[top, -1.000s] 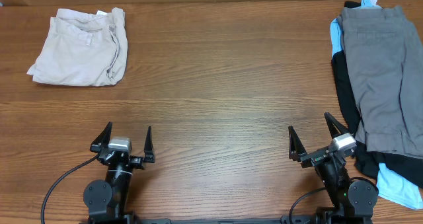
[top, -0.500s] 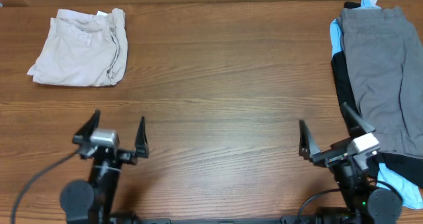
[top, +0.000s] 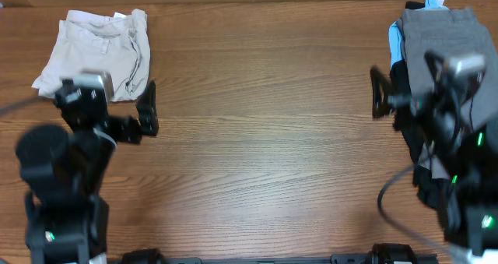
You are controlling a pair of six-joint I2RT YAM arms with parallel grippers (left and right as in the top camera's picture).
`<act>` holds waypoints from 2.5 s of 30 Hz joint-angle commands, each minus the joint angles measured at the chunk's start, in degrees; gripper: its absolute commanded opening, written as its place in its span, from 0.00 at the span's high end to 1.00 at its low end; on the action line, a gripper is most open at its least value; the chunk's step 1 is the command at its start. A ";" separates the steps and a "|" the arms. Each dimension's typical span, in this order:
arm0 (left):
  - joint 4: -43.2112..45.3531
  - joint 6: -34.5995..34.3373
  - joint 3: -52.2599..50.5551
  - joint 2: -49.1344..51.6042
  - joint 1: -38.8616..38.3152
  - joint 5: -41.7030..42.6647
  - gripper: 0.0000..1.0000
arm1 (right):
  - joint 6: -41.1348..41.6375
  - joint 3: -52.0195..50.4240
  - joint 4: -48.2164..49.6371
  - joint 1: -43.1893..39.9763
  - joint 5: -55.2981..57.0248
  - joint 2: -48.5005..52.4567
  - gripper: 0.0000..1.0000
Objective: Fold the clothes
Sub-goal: 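Reach the right gripper to the grey shorts on the right stack and grasp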
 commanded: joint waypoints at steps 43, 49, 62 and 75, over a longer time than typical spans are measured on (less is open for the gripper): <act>-25.03 0.92 29.55 62.23 -0.44 0.66 0.00 | -1.92 33.70 -15.52 -12.13 28.63 69.77 0.12; -24.74 0.90 29.55 62.23 -0.68 0.63 0.00 | -1.95 33.62 -15.78 -12.35 27.52 73.00 0.21; -23.89 0.92 29.55 62.23 -2.27 0.59 0.00 | -1.70 33.44 -15.82 -14.40 28.41 76.00 0.44; -23.71 -0.20 29.55 62.23 -2.27 0.63 0.00 | -1.68 33.44 -15.32 -16.35 28.39 77.88 0.60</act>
